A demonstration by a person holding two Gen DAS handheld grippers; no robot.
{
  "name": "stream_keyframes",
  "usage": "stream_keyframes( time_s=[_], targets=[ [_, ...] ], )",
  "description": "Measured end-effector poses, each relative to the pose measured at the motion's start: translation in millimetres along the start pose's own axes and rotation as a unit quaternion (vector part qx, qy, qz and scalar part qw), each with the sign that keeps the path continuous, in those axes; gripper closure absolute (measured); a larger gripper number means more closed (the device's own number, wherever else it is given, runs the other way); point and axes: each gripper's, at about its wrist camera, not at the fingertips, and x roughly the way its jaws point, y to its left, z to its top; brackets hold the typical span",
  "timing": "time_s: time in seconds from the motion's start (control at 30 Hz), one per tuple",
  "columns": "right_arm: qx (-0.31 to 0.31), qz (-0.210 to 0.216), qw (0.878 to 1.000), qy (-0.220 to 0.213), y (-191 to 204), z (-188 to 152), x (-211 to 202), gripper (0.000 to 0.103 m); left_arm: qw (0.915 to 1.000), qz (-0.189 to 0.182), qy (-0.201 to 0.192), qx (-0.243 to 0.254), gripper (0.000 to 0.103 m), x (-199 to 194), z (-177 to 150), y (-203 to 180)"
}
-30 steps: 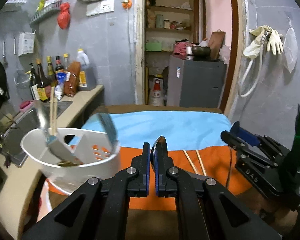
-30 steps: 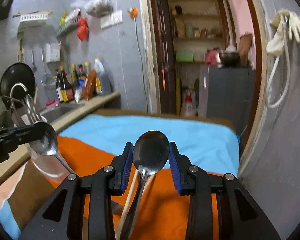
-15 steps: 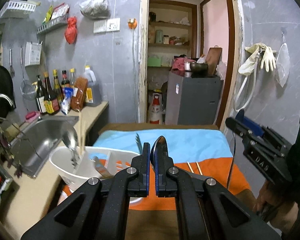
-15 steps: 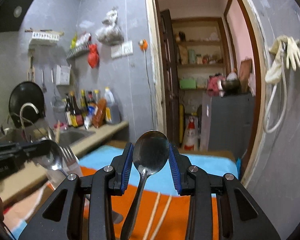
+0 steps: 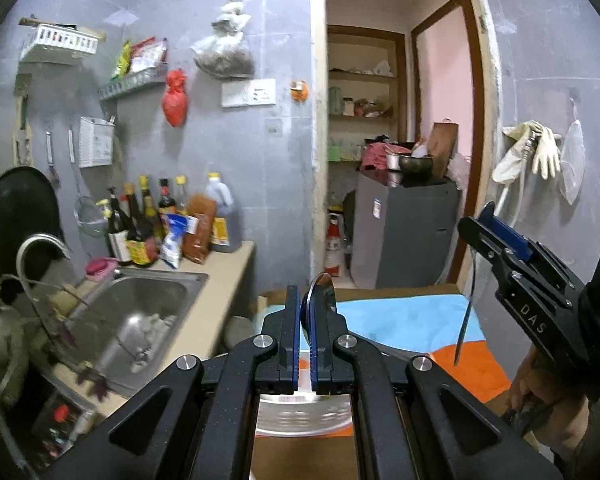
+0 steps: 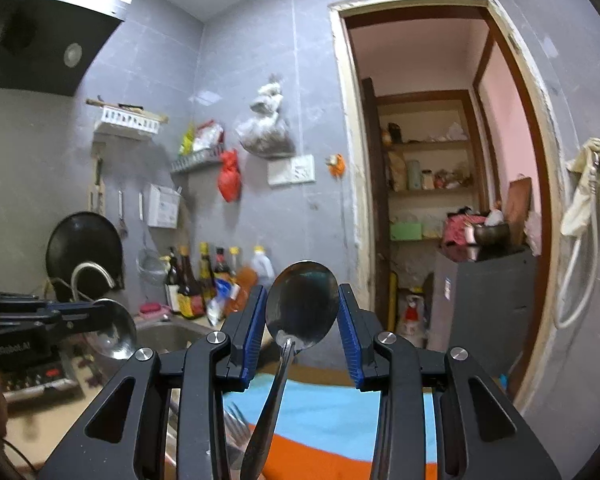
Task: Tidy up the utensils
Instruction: 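Lift both spoons and carry them over the white caddy, then open the left gripper over the caddy while the right gripper releases its spoon there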
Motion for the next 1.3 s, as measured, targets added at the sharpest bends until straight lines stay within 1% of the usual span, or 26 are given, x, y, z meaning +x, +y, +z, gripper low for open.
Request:
stream_keyframes(
  time_s=[0.13,0.27,0.4,0.47,0.63,0.8,0.93,1.07,1.3],
  targets=[
    [0.002,0.013,1.000,-0.019,20,9,11,0.070,0.9996,0.029,-0.004,-0.002,0.101,-9,6,28],
    [0.005,0.018,0.999,-0.034,37,9,23,0.070,0.9981,0.061,-0.004,0.000,0.101,-12,9,53],
    [0.002,0.011,0.999,-0.047,57,1,36,0.070,0.9960,0.089,0.009,0.005,0.101,0,0,75],
    [-0.006,0.000,0.999,-0.052,68,-8,44,0.070,0.9952,0.097,0.016,0.004,0.101,9,-7,84],
    [-0.036,-0.021,0.998,-0.041,85,-31,64,0.070,0.9939,0.107,0.027,0.004,0.101,33,-25,96],
    [-0.052,-0.029,0.998,-0.035,90,-53,76,0.070,0.9921,0.115,0.043,0.027,0.101,57,-41,97],
    [-0.061,-0.035,0.997,-0.026,93,-69,84,0.070,0.9892,0.125,0.050,0.058,0.101,69,-53,93],
    [-0.072,-0.049,0.996,-0.017,95,-80,89,0.070,0.9891,0.116,0.057,0.069,0.101,77,-62,91],
    [-0.084,-0.060,0.995,0.015,92,-93,93,0.069,0.9910,0.097,0.073,0.056,0.101,87,-71,88]
  ],
)
